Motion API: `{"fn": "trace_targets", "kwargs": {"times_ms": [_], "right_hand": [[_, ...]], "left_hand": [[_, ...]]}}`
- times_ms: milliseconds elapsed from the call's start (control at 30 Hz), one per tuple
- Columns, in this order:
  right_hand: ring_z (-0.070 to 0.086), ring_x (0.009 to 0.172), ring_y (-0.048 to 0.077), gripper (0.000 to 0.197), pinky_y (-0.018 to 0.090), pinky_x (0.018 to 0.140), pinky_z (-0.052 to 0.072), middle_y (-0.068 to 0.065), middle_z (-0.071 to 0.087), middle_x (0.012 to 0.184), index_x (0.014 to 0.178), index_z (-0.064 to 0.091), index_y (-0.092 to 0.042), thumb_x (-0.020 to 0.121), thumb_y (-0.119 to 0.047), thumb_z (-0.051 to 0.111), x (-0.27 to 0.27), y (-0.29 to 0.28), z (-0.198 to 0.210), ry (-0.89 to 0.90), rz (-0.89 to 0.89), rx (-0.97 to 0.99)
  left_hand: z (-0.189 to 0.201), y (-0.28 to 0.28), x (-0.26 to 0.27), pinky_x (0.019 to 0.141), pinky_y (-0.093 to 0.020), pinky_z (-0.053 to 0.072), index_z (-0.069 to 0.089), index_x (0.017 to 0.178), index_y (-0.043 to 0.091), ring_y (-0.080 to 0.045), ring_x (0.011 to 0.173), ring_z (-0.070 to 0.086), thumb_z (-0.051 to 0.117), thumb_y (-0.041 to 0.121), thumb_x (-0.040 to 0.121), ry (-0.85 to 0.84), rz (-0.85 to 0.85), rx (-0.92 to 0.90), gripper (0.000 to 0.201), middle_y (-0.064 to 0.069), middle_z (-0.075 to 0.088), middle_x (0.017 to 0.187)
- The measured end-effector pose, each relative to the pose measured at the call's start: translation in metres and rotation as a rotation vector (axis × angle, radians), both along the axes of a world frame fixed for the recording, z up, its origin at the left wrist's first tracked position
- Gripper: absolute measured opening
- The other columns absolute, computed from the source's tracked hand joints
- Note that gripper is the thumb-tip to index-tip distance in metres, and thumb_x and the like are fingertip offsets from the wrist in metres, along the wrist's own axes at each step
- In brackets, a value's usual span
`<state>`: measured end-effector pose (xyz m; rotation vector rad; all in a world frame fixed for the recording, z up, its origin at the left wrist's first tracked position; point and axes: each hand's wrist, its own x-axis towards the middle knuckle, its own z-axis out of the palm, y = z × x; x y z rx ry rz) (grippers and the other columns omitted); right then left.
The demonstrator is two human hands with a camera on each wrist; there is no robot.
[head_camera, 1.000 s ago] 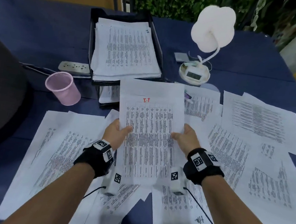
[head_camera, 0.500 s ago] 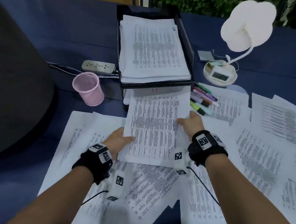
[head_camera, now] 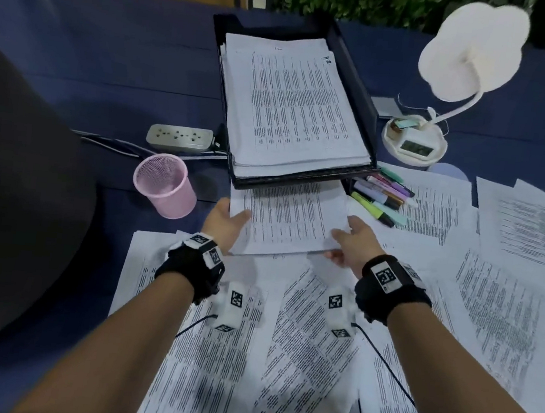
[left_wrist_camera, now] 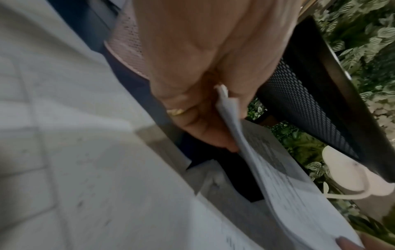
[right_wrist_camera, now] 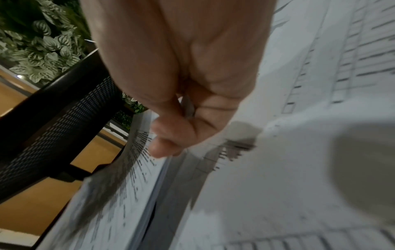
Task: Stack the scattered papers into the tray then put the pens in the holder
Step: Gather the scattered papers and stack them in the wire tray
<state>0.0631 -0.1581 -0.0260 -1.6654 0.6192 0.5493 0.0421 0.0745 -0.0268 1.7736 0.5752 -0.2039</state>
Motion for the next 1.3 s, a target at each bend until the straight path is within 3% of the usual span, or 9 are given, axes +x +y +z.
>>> {"fn": "trace_targets", "kwargs": {"times_ms": [267, 400, 500, 600, 767, 900, 1033, 1167, 1300], "right_hand": [[0.053, 0.046, 0.016, 0.053, 0.017, 0.035, 0.041, 0.019, 0.042, 0.128, 0.147, 0.026, -0.009, 0.098, -0.003, 0.044, 0.047, 0.004, 0.006, -0.062, -0.155, 0.026], [0.056, 0.038, 0.018, 0.048, 0.021, 0.040, 0.050, 0.026, 0.048, 0.124, 0.145, 0.028, -0.007, 0.098, 0.003, 0.038, 0.064, 0.010, 0.006, -0.094, -0.244, 0.083], [0.064, 0.057, 0.032, 0.041, 0.041, 0.064, 0.057, 0.029, 0.041, 0.135, 0.133, 0.033, -0.008, 0.097, 0.010, 0.032, 0.066, 0.011, 0.008, -0.086, -0.267, 0.136], [0.060, 0.085, 0.040, 0.032, 0.047, 0.074, 0.049, 0.032, 0.048, 0.117, 0.119, 0.037, -0.012, 0.097, 0.010, 0.030, 0.065, 0.004, 0.004, -0.081, -0.207, 0.098], [0.048, 0.058, 0.024, 0.031, 0.031, 0.050, 0.049, 0.012, 0.049, 0.077, 0.110, 0.046, -0.015, 0.096, 0.009, 0.031, 0.054, -0.012, 0.005, -0.111, -0.237, 0.025], [0.062, 0.071, 0.032, 0.024, 0.038, 0.069, 0.054, 0.017, 0.066, 0.094, 0.094, 0.059, -0.020, 0.088, 0.000, 0.048, 0.029, -0.039, -0.007, -0.175, -0.118, -0.262], [0.062, 0.082, 0.026, 0.019, 0.019, 0.068, 0.048, 0.009, 0.065, 0.095, 0.093, 0.068, -0.015, 0.088, -0.006, 0.052, -0.002, -0.065, -0.008, -0.184, -0.024, -0.490], [0.062, 0.095, 0.023, 0.014, 0.025, 0.083, 0.046, 0.007, 0.068, 0.102, 0.096, 0.068, -0.012, 0.083, -0.017, 0.066, -0.029, -0.077, -0.009, -0.129, 0.195, -0.541], [0.057, 0.091, 0.017, 0.025, 0.028, 0.084, 0.046, -0.002, 0.061, 0.098, 0.096, 0.062, -0.017, 0.079, -0.031, 0.073, -0.045, -0.068, -0.003, -0.107, 0.534, -0.563]], "left_hand": [[-0.001, 0.006, 0.024, 0.050, -0.026, 0.053, 0.036, 0.106, 0.015, -0.014, 0.052, 0.063, 0.069, 0.009, 0.083, -0.047, -0.002, -0.026, 0.040, -0.002, 0.061, 0.084], [-0.004, 0.003, 0.034, 0.050, -0.023, 0.049, 0.056, 0.102, 0.009, -0.009, 0.043, 0.056, 0.070, 0.010, 0.082, -0.059, 0.045, 0.068, 0.024, -0.003, 0.062, 0.081], [-0.008, 0.004, 0.039, 0.061, -0.019, 0.050, 0.067, 0.100, 0.015, -0.011, 0.057, 0.062, 0.064, 0.020, 0.084, 0.047, -0.107, 0.285, 0.017, 0.005, 0.065, 0.071], [-0.012, 0.009, 0.037, 0.081, -0.030, 0.055, 0.067, 0.107, 0.029, -0.024, 0.086, 0.069, 0.060, 0.035, 0.083, 0.074, -0.231, 0.484, 0.026, -0.001, 0.073, 0.093], [-0.011, 0.010, 0.027, 0.078, -0.027, 0.048, 0.055, 0.122, 0.033, -0.022, 0.088, 0.063, 0.056, 0.037, 0.088, 0.091, -0.292, 0.556, 0.034, 0.002, 0.069, 0.082], [-0.008, -0.006, 0.009, 0.070, -0.026, 0.039, 0.049, 0.118, 0.023, -0.022, 0.079, 0.054, 0.055, 0.031, 0.090, 0.036, -0.221, 0.570, 0.030, 0.007, 0.060, 0.066], [-0.015, -0.017, -0.010, 0.079, -0.031, 0.046, 0.057, 0.108, 0.020, -0.029, 0.097, 0.059, 0.061, 0.033, 0.085, -0.019, -0.299, 0.652, 0.026, -0.005, 0.063, 0.101], [-0.014, -0.016, -0.028, 0.098, -0.043, 0.037, 0.058, 0.115, 0.031, -0.029, 0.119, 0.044, 0.063, 0.037, 0.080, 0.107, -0.443, 0.937, 0.035, -0.003, 0.049, 0.125], [-0.010, -0.005, -0.042, 0.104, -0.047, 0.031, 0.042, 0.131, 0.039, -0.026, 0.130, 0.032, 0.066, 0.029, 0.073, 0.275, -0.572, 0.891, 0.063, 0.001, 0.032, 0.141]]}}
